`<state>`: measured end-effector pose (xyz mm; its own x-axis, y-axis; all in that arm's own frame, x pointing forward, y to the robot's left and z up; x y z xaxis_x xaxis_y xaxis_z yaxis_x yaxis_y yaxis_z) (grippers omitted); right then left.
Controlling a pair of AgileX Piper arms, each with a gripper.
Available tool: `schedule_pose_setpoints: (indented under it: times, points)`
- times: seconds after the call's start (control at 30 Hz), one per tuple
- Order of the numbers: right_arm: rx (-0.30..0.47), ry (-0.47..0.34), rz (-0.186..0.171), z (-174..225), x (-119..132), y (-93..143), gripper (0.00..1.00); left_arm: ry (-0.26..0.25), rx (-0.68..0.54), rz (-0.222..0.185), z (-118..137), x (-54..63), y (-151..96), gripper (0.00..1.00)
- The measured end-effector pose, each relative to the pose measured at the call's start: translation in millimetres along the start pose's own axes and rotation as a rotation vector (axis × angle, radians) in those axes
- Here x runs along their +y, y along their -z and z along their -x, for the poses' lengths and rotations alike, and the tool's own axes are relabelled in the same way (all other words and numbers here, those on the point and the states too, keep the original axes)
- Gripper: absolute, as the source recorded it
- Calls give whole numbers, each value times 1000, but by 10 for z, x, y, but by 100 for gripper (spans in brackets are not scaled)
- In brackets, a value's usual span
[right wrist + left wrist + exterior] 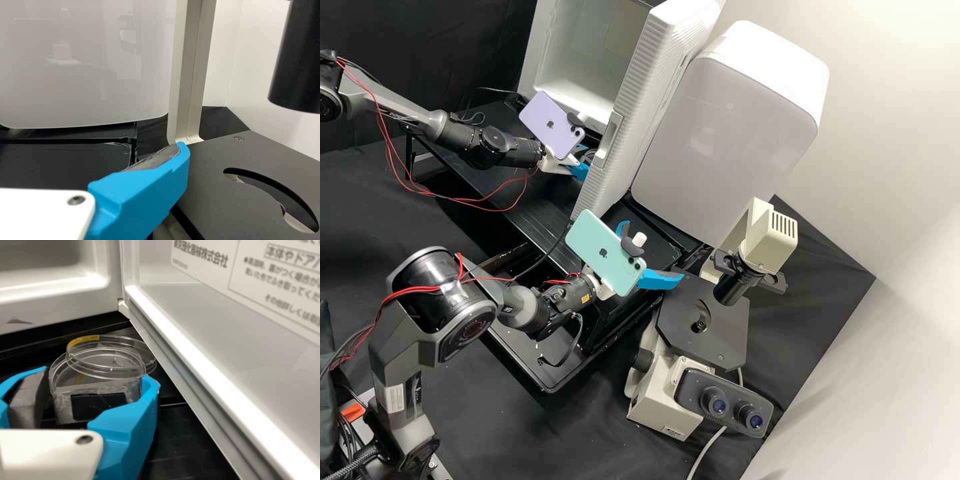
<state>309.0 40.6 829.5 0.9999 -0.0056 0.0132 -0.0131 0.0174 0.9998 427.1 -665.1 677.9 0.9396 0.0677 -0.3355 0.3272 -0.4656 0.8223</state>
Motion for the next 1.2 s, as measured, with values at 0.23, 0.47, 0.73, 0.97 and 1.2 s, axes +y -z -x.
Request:
schedule_pose_setpoints:
  times: [0.23,0.47,0.73,0.97,1.2]
  points:
    - [0,0,0,0,0,0,100,0,0,0,0,0,0,0]
    - [0,0,0,0,0,0,100,0,0,0,0,0,0,0]
    - [0,0,0,0,0,0,100,0,0,0,0,0,0,0]
    - [0,0,0,0,0,0,100,5,-3,-29,40,-65,45,0]
    - [0,0,0,0,0,0,100,-3,12,-41,67,-43,172,0]
